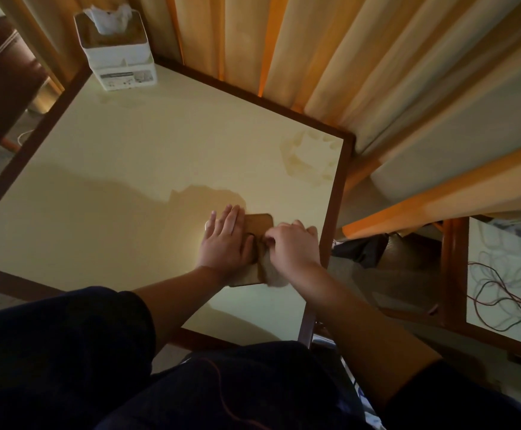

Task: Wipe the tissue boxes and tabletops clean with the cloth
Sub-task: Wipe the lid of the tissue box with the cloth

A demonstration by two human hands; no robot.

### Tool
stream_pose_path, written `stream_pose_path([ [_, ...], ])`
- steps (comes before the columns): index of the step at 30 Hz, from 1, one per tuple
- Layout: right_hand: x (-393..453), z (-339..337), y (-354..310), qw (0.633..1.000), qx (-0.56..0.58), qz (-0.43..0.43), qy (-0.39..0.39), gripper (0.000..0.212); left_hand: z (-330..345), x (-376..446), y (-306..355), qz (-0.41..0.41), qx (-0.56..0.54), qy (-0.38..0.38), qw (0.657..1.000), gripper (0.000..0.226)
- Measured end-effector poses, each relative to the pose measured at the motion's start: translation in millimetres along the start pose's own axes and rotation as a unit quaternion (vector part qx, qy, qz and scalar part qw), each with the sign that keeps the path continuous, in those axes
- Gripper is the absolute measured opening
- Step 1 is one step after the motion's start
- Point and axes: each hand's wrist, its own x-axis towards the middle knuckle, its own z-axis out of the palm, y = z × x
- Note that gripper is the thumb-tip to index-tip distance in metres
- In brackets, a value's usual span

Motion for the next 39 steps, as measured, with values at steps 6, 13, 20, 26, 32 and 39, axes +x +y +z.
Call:
stream_pose_path([
  [6,38.9,-11.1,-20.9,0.998,-0.005,0.055,0.033,0.033,3.8,-0.6,-3.0,0.012,0.005,0.022,1.000,0.066],
  [13,-4.5,26.9,-2.2,0.995,0.055,0.038,0.079,0.029,-0.9,-1.6,0.4,0.003,0.020,-0.003,1.000,0.070],
  [20,-65.2,38.8,5.9,0.997,0.051,0.035,0.034,0.027,0.8,-1.3,-2.5,0.018,0.054,-0.001,0.998,0.073],
  [26,-61.5,17.3,-7.5,0.994,0.012,0.039,-0.101,0.009,1.6,0.8,-4.3,0.006,0.058,-0.021,0.998,0.074],
  [32,-20.0,-3.6,-20.8,0.996,-0.030,0.065,-0.061,0.028,1.3,-0.7,-2.3,0.003,0.022,0.002,1.000,0.070],
  [39,41.1,-13.1,-29.9,0.994,-0.048,0.098,0.004,0.027,2.2,-2.0,-1.1,0.011,0.020,0.026,0.999,0.066],
])
